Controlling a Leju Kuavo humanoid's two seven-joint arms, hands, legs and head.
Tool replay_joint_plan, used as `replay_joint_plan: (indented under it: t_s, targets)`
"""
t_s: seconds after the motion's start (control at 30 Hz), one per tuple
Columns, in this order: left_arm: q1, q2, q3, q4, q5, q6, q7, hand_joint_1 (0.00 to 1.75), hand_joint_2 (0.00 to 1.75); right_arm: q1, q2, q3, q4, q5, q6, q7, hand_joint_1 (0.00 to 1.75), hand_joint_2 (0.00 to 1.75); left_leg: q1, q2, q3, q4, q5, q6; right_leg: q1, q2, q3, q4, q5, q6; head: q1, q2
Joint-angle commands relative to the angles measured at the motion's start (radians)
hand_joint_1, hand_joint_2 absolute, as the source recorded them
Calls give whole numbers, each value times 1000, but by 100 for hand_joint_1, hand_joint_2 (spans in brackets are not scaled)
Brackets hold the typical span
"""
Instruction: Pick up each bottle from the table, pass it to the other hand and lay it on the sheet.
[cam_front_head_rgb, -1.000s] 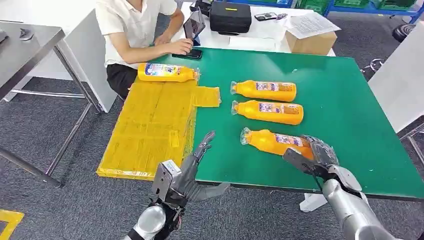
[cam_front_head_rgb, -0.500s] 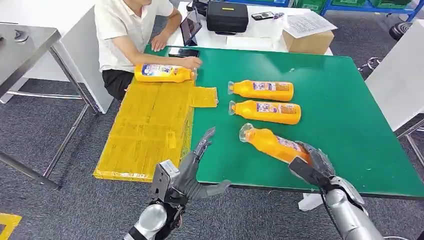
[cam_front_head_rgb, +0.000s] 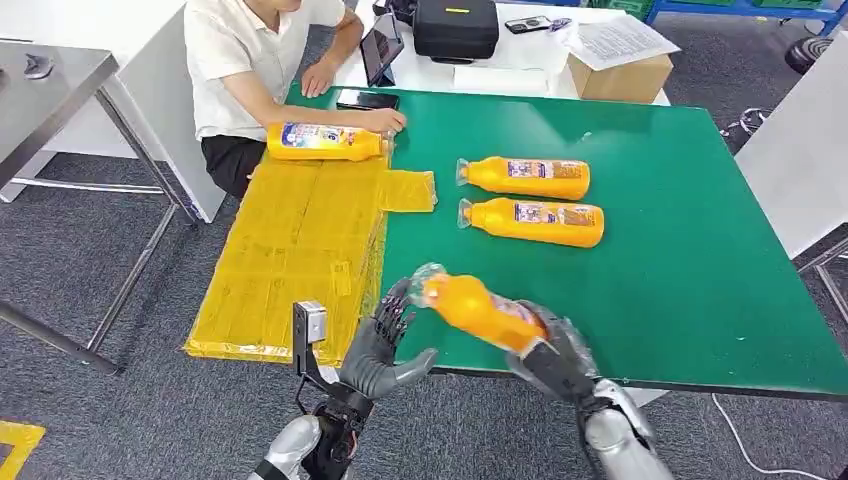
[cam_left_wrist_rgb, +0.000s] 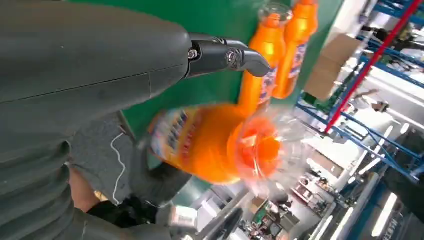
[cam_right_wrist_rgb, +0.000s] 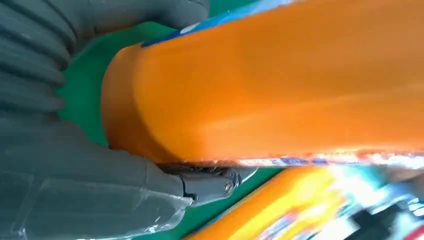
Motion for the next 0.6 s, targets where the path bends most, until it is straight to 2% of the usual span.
replay_joint_plan:
  t_s: [0.03,0.5,0.53,0.57,0.6]
  targets:
    - [-75,25,-50,87,-23,50,-26,0,175,-33,84,203,-47,-64,-33,9,175,175,1,1,0,-1,0,-2,1,1,-1,0,0,-2,0,0]
    - [-85,10,-54,-2,-64,99,-92,0,175,-82,146,323,130,-96,-21,24,175,175,0,-5,-5,0,0,-3,0,-1,-4,1,-1,-3,0,0]
    - [-86,9,-53,-24,-68,96,-94,0,175,-93,155,341,166,-99,-10,25,169,175,0,-5,-7,0,1,-2,0,-1,-5,0,0,-2,0,0]
    - [-89,6,-50,-30,-64,95,-93,175,175,-98,161,354,183,-99,-4,24,162,175,0,-4,-6,0,0,-3,0,-1,-4,1,-1,-2,0,0]
    - [-93,2,-48,-32,-59,90,-90,175,175,-100,168,369,191,-99,3,12,154,175,0,-5,-5,0,0,-3,0,-1,-4,1,-1,-3,0,0]
